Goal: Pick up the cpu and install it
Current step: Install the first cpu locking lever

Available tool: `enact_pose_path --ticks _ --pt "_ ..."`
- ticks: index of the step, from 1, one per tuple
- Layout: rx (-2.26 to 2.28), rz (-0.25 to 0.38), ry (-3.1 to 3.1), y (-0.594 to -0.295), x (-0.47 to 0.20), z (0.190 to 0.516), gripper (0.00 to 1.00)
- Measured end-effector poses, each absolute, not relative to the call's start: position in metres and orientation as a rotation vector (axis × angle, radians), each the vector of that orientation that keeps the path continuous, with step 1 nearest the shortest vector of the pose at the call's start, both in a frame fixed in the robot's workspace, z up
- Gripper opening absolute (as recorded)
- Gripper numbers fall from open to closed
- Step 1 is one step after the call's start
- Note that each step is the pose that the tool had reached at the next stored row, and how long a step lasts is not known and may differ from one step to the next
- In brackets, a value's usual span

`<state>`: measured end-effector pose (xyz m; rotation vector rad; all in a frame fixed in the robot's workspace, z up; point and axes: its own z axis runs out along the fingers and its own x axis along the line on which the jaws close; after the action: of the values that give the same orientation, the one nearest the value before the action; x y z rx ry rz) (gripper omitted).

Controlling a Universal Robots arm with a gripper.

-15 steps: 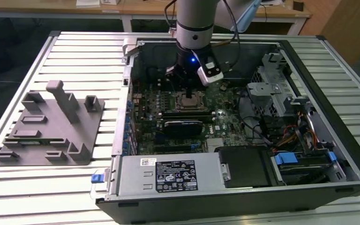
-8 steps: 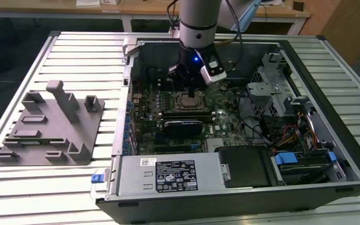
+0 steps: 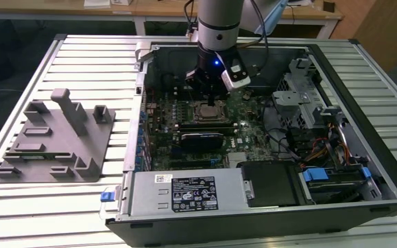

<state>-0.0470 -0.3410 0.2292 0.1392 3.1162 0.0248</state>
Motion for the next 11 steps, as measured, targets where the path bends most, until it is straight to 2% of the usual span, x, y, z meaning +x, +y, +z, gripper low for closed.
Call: enact_pose_path --ticks 11 --pt "0.139 0.025 3.116 -0.341 -0.0491 0.2294 0.11"
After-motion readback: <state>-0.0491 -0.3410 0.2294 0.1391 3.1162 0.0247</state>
